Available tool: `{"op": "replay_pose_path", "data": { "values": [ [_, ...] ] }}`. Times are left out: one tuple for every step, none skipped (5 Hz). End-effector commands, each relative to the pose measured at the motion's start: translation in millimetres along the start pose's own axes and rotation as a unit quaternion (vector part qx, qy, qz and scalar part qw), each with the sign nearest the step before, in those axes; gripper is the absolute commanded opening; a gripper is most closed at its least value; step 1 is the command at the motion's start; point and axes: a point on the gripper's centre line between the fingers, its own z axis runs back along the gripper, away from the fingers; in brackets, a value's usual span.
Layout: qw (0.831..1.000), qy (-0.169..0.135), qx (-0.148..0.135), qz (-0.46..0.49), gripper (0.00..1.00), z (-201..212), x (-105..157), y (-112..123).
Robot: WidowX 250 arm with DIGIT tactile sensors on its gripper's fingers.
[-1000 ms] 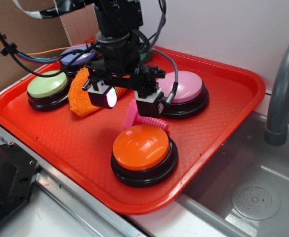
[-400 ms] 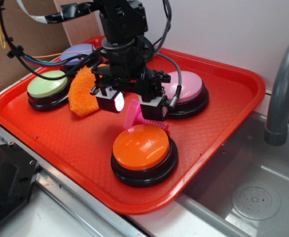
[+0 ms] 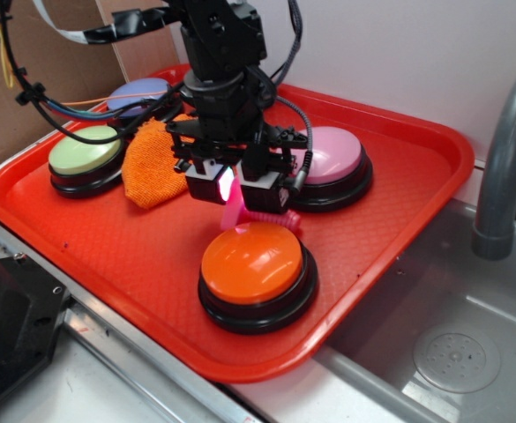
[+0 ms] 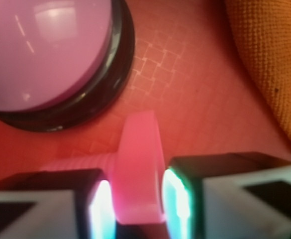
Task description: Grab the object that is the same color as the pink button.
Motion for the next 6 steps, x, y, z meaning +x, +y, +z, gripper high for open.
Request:
{"op": "replay_pose_path", "data": {
  "values": [
    [0.999, -0.001, 0.001, 0.042, 0.00, 25, 1, 6],
    [0.999, -0.014, -0.016, 0.039, 0.00, 69, 4, 20],
    [0.999, -0.031, -0.012, 0.033, 0.00, 117, 6, 42],
    [0.998, -0.042, -0.018, 0.047, 0.00, 147, 8, 68],
    [0.996, -0.057, -0.003, 0.068, 0.00, 166, 18, 96],
    [0.993, -0.069, 0.005, 0.094, 0.00, 174, 25, 126]
  ]
}}
